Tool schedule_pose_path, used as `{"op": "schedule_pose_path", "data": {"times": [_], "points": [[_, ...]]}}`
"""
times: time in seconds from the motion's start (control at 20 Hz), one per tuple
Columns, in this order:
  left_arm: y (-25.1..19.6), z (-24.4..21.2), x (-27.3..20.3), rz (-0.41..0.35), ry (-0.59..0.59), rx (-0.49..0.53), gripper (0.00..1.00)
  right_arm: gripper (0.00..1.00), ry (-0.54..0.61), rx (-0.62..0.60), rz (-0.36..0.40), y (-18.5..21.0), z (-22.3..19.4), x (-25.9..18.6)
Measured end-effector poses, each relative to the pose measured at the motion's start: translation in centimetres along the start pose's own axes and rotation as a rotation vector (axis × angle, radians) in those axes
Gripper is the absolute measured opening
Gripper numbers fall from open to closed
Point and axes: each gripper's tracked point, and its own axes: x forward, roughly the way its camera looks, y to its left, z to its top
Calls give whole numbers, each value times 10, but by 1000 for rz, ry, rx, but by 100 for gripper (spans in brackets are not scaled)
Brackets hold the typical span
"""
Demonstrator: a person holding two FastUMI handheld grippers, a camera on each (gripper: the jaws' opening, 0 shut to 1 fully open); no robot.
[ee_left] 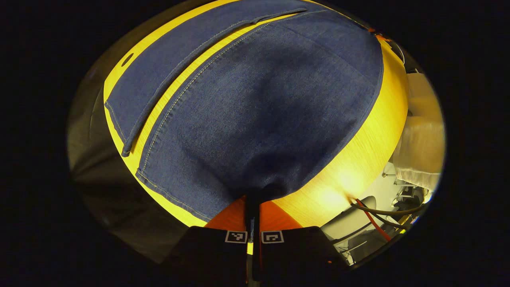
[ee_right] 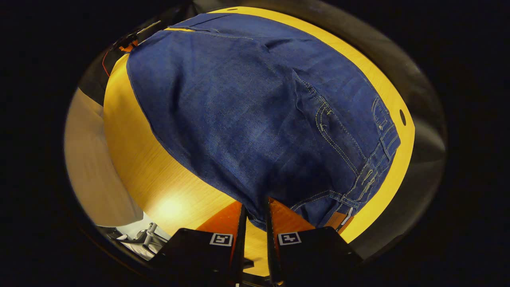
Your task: Grasp the waist and the cuffs of the jeans and fold them to make the two legs overlap; first hold the waist and fold one-third of the jeans toward the cuffs, then hold the cuffs and fold the remaining one-third in the same direction to finish folding.
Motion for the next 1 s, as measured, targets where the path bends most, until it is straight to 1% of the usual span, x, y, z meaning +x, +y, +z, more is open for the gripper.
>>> {"op": "schedule_pose_path", "data": {"times": [0.05, 0.15, 0.2, 0.25, 0.3, 0.35, 0.45, 0.6, 0.7, 0.8, 0.85, 0.9, 0.95, 1.0], "points": [[0, 1, 0, -2, -4, -3, 0, 23, 2, 9, -3, -1, 0, 3], [1, 3, 1, -5, -5, -8, 0, 23, 2, 48, -7, -1, 0, -2], [1, 3, 1, -6, -3, -8, 0, 20, -4, 60, -16, -3, 3, -3], [0, 2, 0, -6, -5, -6, 0, 12, -5, 80, -25, -7, 5, 1], [1, 2, 1, -8, -3, -8, 0, 7, -5, 100, -35, -8, 3, -3], [0, 2, 1, -11, 0, -10, 0, 4, 0, 114, -44, -7, 1, 2], [-1, -2, -2, -30, 30, -10, 0, 3, 5, 122, -66, -8, 1, 2], [-2, -8, -11, -78, 123, 1, 0, 3, 13, 174, -93, -10, 0, -1], [2, -6, -28, -95, 143, 42, 0, 3, -19, 220, -110, -16, 6, -14], [16, 0, -47, -75, 142, 63, 0, 2, -82, 256, -138, -28, 18, -38], [24, 6, -62, -56, 145, 65, 0, 0, -118, 277, -153, -36, 27, -53], [35, 11, -76, -32, 146, 71, 0, 2, -147, 304, -166, -45, 38, -65], [43, 15, -86, -10, 144, 74, 0, 2, -181, 328, -186, -57, 48, -79], [52, 18, -97, 16, 148, 87, 0, 0, -211, 342, -208, -69, 61, -91]]}}
